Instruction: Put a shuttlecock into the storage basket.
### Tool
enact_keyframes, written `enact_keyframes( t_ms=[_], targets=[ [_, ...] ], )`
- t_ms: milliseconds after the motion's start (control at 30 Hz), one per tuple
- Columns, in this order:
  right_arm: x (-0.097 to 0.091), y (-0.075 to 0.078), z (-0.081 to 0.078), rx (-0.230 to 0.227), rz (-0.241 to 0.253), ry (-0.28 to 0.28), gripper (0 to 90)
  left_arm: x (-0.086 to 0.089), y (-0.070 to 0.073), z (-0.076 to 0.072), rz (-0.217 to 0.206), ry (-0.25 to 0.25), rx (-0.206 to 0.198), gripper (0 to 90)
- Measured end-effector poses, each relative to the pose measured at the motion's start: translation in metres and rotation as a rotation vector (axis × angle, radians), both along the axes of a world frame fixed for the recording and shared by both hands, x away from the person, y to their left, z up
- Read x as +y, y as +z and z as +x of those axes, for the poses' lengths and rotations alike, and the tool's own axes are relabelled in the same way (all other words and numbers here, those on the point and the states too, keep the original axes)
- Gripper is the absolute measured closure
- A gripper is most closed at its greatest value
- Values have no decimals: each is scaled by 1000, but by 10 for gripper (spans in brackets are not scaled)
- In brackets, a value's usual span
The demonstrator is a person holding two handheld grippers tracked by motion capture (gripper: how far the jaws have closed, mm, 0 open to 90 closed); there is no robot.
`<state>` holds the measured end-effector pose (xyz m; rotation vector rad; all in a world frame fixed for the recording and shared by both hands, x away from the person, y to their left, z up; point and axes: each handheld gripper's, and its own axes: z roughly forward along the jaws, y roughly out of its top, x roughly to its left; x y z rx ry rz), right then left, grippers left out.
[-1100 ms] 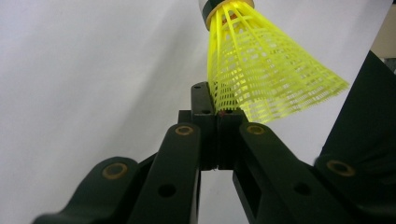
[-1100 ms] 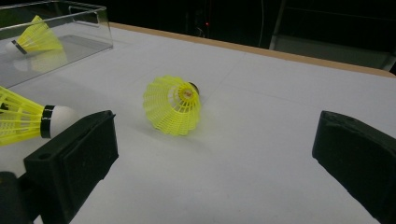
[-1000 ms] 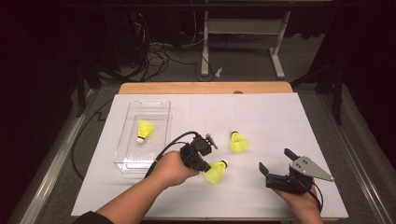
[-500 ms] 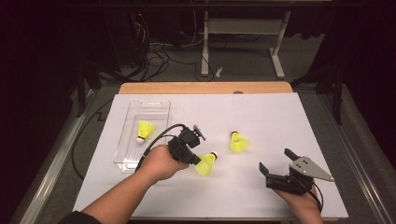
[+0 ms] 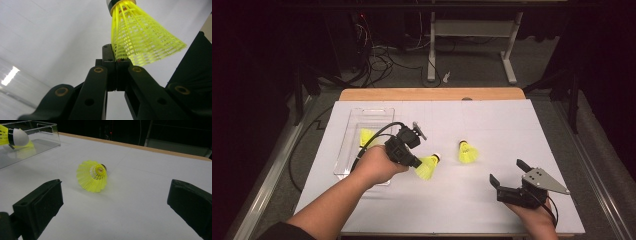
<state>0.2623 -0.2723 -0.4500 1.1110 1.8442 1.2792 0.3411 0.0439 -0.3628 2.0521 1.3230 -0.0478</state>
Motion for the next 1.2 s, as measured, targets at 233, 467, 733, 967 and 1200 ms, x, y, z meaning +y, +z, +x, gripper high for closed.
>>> enact_keyframes(
  t_ms=[233,467,733,967,1200],
  targets=[
    [1,0,0,0,-1,-1,8,19,16,11,-3,63,-37,898],
    [0,0,0,-2,-3,-1,9,47,24,23,-10,141,-50,898],
    [0,0,0,-2,-6,0,9,73,33,33,-10,209,-71,898],
    [0,0,0,-2,-7,0,9,93,37,42,4,267,-69,898],
    [0,0,0,-1,-5,-1,9,111,34,50,25,328,-61,898]
  ],
)
